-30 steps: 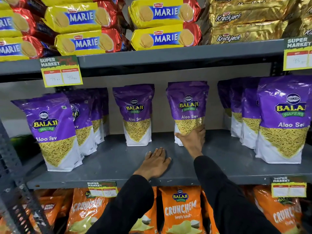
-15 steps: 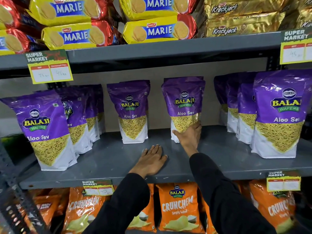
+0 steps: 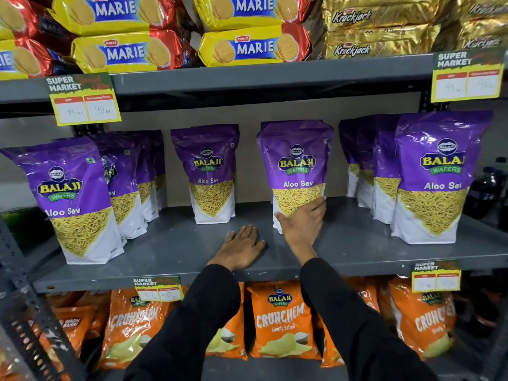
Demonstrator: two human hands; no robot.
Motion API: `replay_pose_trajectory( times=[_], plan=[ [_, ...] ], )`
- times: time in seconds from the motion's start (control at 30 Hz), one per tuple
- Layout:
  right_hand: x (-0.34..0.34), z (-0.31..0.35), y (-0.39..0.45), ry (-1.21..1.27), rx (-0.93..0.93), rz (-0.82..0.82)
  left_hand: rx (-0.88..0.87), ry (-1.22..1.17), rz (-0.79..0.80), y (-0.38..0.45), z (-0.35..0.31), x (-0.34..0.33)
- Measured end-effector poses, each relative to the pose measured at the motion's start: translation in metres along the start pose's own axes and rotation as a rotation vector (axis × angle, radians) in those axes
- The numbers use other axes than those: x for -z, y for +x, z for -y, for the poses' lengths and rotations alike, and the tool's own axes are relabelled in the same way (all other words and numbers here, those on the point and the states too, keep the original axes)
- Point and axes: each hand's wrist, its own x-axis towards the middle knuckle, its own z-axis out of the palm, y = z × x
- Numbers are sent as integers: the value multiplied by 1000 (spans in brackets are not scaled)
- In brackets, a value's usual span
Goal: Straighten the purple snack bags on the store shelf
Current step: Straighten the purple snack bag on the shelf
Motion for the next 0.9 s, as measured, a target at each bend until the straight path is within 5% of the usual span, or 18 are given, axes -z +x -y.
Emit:
replay_pose_trajectory(
  times=[0.9],
  plan=[
    [37,-23,-46,114,70,-74,44,9,13,-5,-7,3]
  ],
)
